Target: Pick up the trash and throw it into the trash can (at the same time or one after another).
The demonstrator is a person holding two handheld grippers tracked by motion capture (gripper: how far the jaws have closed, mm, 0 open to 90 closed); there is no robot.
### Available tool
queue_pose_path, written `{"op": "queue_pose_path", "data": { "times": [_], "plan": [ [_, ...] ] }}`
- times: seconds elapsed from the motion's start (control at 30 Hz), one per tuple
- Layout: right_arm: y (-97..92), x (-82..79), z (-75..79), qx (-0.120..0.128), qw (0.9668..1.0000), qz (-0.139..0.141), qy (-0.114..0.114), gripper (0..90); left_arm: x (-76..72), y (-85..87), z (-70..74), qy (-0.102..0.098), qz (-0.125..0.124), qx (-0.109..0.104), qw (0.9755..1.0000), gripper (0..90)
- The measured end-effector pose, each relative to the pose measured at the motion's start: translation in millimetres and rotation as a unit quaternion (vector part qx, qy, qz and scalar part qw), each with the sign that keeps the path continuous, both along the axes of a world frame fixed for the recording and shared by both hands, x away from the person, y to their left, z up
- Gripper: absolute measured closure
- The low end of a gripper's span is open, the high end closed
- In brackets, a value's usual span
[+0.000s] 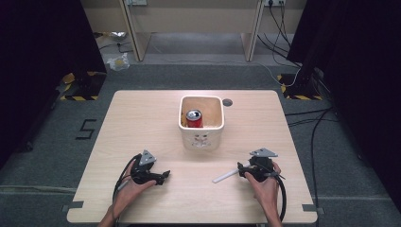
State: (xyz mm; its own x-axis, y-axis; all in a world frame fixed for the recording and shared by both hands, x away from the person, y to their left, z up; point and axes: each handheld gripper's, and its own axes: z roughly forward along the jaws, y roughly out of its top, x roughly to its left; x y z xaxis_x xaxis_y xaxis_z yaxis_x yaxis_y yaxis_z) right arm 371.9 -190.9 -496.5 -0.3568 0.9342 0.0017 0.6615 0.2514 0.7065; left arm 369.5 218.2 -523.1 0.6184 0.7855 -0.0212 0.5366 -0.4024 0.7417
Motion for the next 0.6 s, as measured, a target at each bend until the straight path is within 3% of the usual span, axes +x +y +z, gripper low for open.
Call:
{"op": "queue_pose_path", "data": {
  "times": [0.27,0.6],
  "plan": [
    [-6.9,2.2,-8.2,0.040,0.9989,-0.020,0.014,23.0,0.0,-0.1,0.0,0.000,0.000,0.000,1.0000,11.7],
    [-5.1,11.8,-13.4,0.059,0.9977,-0.029,0.015,23.0,0.0,-0.1,0.0,0.000,0.000,0.000,1.0000,11.7]
  ]
}}
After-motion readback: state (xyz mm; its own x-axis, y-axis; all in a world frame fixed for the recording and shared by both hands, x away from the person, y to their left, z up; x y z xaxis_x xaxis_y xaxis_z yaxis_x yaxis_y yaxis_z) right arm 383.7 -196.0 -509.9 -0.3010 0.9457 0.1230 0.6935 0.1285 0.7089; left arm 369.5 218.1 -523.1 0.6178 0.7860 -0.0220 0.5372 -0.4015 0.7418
